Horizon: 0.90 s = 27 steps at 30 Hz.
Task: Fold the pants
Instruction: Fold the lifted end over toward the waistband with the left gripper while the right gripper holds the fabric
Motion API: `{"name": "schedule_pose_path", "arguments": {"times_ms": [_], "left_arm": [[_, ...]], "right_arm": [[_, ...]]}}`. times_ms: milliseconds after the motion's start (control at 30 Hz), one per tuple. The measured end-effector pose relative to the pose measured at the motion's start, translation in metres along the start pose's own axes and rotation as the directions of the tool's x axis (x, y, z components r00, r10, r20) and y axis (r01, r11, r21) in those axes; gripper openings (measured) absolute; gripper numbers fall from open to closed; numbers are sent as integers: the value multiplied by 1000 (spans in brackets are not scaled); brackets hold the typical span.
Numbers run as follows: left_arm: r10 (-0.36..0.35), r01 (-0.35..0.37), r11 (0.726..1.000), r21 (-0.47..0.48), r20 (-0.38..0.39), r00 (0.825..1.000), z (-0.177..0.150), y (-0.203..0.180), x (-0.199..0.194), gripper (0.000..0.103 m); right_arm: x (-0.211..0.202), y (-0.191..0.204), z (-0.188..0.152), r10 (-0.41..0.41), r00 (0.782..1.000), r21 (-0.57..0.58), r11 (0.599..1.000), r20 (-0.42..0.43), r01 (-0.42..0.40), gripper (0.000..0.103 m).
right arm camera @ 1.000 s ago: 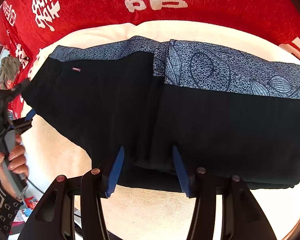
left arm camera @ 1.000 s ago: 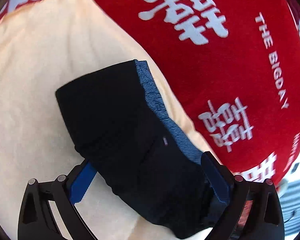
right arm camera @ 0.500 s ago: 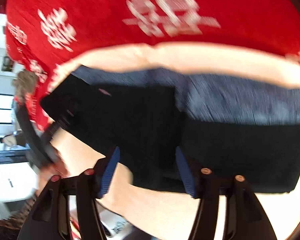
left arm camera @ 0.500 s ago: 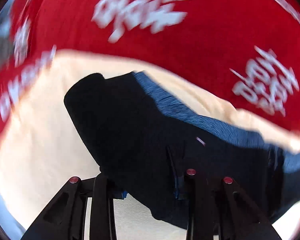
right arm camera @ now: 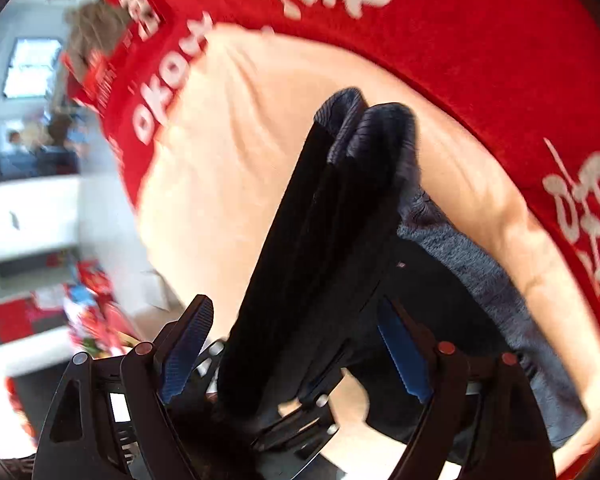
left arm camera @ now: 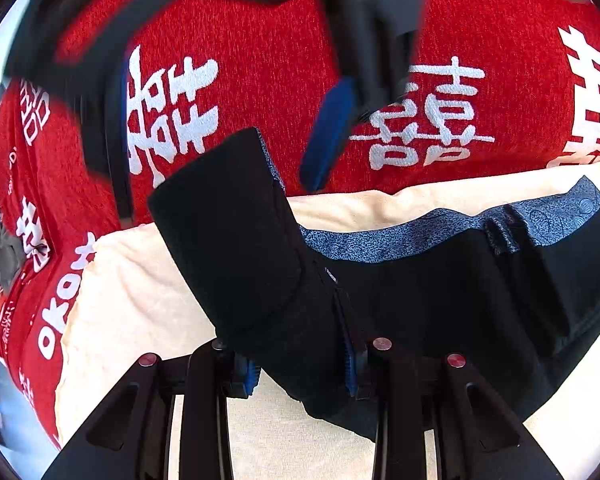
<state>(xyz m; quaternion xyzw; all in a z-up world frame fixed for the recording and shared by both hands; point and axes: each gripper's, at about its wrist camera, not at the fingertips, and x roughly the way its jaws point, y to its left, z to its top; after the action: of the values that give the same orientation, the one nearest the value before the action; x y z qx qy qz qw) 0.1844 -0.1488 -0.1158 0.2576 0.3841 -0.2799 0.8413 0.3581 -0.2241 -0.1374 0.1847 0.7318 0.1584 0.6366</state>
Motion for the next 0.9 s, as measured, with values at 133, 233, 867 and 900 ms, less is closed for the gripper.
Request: {"name": "schedule_pose_path", "arguments": {"times_ms": [133,233,867,900], "left_arm": [[4,-4,999,32,3,1000,0,-10,-9,33],[-27,27,998,53,0,1000,2,-19,-20,33],[-265,262,907,330,-38,964,39,-273,-93,35],[-257,260,903,342,-55,965,36,-289,-87,38]], "right_arm": [[12,-1,-11,-18,1000,-4,1000,-12,18,40],[-10,-16,-42,3,996,29,1000,88,-5,22],[-82,-252,-310,145,801,282,887,581,-365,22],[-73,-269,-317,141,809,302,880,571,-367,22]]}}
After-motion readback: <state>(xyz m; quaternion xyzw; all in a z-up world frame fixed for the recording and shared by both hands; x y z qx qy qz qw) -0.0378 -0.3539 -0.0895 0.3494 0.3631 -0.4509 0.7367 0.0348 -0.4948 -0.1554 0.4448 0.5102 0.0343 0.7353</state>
